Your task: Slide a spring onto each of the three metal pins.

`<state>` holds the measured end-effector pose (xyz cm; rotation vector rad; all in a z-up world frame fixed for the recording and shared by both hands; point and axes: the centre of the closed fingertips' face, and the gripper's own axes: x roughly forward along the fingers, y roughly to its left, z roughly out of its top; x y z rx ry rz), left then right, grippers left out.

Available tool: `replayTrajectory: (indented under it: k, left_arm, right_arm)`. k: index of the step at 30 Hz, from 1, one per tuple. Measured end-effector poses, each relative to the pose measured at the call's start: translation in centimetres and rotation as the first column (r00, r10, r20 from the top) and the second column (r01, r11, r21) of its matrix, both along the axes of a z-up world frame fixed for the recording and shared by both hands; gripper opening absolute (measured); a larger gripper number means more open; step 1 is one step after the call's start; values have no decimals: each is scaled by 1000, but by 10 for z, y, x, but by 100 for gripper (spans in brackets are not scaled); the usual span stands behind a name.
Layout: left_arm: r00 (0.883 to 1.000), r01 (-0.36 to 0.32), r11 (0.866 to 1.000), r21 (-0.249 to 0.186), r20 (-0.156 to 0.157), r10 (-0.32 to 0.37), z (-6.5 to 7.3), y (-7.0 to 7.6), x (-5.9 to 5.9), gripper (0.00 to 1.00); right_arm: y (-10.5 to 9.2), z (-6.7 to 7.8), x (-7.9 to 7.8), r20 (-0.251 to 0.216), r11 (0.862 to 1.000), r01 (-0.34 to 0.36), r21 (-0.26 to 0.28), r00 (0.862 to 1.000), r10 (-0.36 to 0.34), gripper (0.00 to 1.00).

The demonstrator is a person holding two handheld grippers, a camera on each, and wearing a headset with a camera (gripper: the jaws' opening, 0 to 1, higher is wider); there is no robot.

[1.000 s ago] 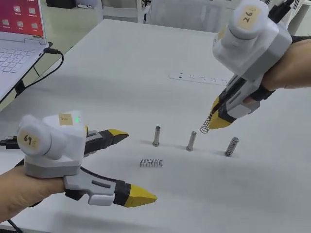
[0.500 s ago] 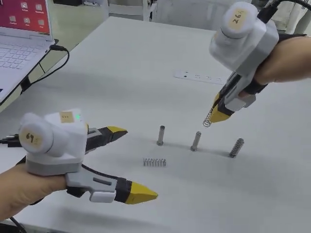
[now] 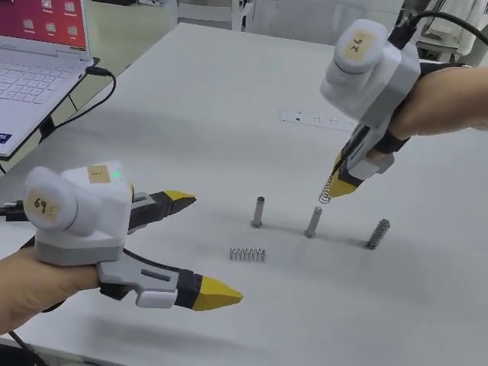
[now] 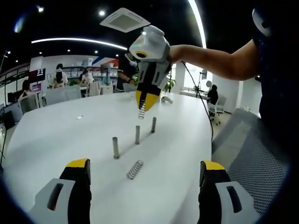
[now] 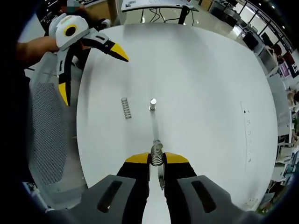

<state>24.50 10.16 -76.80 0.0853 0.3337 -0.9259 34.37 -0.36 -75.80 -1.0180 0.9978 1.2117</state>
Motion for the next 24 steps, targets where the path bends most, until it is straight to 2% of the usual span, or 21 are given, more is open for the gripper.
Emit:
replayTrajectory:
  k: [13,24]
  left_arm:
    - [1000,-3,1000,-7,2,3,1,1,-1,94]
    - [1000,-1,1000,-7,-1,1,1,4,-1,92]
  right_arm:
    - [0,-14,5,-19,1000,17,-19,1000,-18,8]
    - [1,-19,2,-31,999,21,-30,999,-22,8]
